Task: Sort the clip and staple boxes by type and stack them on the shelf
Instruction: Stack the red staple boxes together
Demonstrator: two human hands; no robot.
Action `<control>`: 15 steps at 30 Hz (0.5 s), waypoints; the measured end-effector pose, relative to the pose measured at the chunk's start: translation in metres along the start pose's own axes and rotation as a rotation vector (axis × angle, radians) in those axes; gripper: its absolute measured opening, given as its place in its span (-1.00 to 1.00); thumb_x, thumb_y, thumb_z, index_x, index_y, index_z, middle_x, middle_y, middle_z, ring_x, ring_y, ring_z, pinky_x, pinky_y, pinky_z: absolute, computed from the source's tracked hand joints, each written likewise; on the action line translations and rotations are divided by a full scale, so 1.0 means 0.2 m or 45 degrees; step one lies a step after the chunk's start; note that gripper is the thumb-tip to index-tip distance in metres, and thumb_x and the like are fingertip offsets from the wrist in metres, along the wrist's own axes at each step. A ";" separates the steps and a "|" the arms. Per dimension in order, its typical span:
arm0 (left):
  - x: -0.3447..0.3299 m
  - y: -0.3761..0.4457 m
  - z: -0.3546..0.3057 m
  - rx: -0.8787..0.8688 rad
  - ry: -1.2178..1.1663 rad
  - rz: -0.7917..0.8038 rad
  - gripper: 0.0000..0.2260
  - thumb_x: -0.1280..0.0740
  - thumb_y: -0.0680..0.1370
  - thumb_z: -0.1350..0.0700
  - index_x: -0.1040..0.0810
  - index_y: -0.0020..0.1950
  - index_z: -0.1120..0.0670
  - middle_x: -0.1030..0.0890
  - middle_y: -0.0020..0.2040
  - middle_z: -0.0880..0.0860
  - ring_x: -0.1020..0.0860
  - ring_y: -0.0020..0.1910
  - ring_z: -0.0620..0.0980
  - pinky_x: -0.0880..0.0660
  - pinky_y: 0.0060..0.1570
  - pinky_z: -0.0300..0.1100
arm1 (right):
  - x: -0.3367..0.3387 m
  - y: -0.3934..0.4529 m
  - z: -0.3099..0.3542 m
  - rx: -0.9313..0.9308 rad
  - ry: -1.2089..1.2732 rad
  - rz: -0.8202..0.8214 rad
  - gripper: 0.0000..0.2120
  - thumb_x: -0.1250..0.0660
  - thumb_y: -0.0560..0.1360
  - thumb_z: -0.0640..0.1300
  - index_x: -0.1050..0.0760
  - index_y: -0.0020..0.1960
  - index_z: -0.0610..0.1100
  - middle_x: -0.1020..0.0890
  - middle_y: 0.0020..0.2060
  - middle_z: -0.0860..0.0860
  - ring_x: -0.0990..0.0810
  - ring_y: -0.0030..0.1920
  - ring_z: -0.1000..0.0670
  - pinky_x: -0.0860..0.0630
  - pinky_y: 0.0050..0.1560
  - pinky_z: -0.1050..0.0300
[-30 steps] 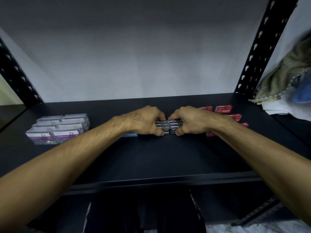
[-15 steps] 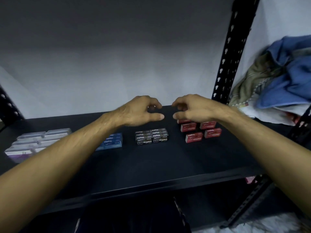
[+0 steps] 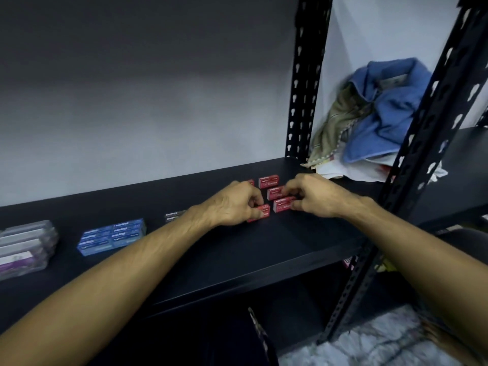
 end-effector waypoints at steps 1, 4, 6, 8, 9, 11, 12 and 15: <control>-0.01 0.01 0.00 0.001 0.007 0.008 -0.89 -0.47 0.49 -0.01 -0.64 -0.03 -0.04 -0.65 -0.23 -0.09 -0.62 -0.21 -0.15 -0.55 -0.13 -0.22 | -0.02 0.00 -0.01 0.004 -0.001 -0.005 -0.70 -0.47 0.44 -0.10 -0.60 0.17 0.04 -0.43 -0.19 0.25 -0.44 -0.22 0.26 -0.29 -0.21 0.39; -0.02 0.01 0.00 0.010 0.015 -0.017 -0.93 -0.48 0.48 0.03 -0.63 -0.09 -0.03 -0.62 -0.28 -0.10 -0.61 -0.26 -0.16 -0.50 -0.21 -0.27 | -0.04 0.01 -0.01 0.001 -0.008 -0.028 -0.73 -0.46 0.46 -0.08 -0.61 0.16 0.05 -0.43 -0.15 0.20 -0.47 -0.14 0.16 -0.36 -0.09 0.26; -0.02 0.01 0.01 0.013 0.036 -0.043 -0.92 -0.47 0.49 0.05 -0.64 -0.09 0.03 -0.61 -0.29 -0.10 -0.60 -0.27 -0.15 -0.50 -0.21 -0.26 | -0.06 0.02 -0.01 0.005 0.002 -0.037 -0.75 -0.45 0.48 -0.09 -0.62 0.15 0.04 -0.42 -0.16 0.21 -0.46 -0.13 0.15 -0.37 -0.07 0.24; -0.02 0.02 0.01 0.025 0.048 -0.048 -0.90 -0.46 0.50 0.06 -0.65 -0.06 0.06 -0.63 -0.26 -0.07 -0.62 -0.24 -0.10 -0.56 -0.16 -0.20 | -0.08 0.03 -0.01 0.016 0.025 -0.044 -0.77 -0.43 0.49 -0.11 -0.62 0.13 0.03 -0.41 -0.19 0.24 -0.44 -0.16 0.19 -0.34 -0.11 0.30; -0.02 0.02 0.01 0.031 0.053 -0.049 -0.90 -0.46 0.50 0.06 -0.65 -0.05 0.07 -0.64 -0.23 -0.05 -0.62 -0.22 -0.09 -0.57 -0.14 -0.19 | -0.09 0.03 0.00 0.022 0.035 -0.048 -0.78 -0.43 0.49 -0.12 -0.63 0.12 0.02 -0.40 -0.20 0.25 -0.43 -0.18 0.22 -0.31 -0.15 0.34; -0.02 0.02 0.02 0.034 0.059 -0.053 -0.90 -0.46 0.50 0.07 -0.65 -0.04 0.06 -0.64 -0.20 -0.04 -0.62 -0.20 -0.08 -0.57 -0.13 -0.18 | -0.10 0.04 0.01 0.037 0.060 -0.057 -0.80 -0.43 0.49 -0.12 -0.63 0.11 0.01 -0.40 -0.21 0.28 -0.42 -0.21 0.25 -0.26 -0.21 0.41; -0.02 0.02 0.02 0.034 0.061 -0.054 -0.90 -0.46 0.50 0.06 -0.65 -0.04 0.06 -0.64 -0.19 -0.04 -0.61 -0.20 -0.08 -0.57 -0.13 -0.18 | -0.11 0.05 0.02 0.046 0.072 -0.063 -0.81 -0.42 0.49 -0.12 -0.63 0.10 0.01 -0.40 -0.22 0.28 -0.41 -0.22 0.27 -0.25 -0.22 0.43; -0.02 0.02 0.03 0.042 0.072 -0.059 -0.90 -0.46 0.49 0.06 -0.64 -0.03 0.04 -0.63 -0.16 -0.04 -0.61 -0.17 -0.07 -0.55 -0.12 -0.20 | -0.12 0.06 0.04 0.077 0.076 -0.075 -0.83 -0.42 0.49 -0.14 -0.64 0.07 0.00 -0.40 -0.24 0.29 -0.40 -0.24 0.31 -0.25 -0.24 0.42</control>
Point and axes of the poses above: each hand's wrist, its own y-axis towards the middle knuckle, its own x-axis out of the back of the hand, z = x × y, the point moved 3 cm from there along y, towards the middle knuckle
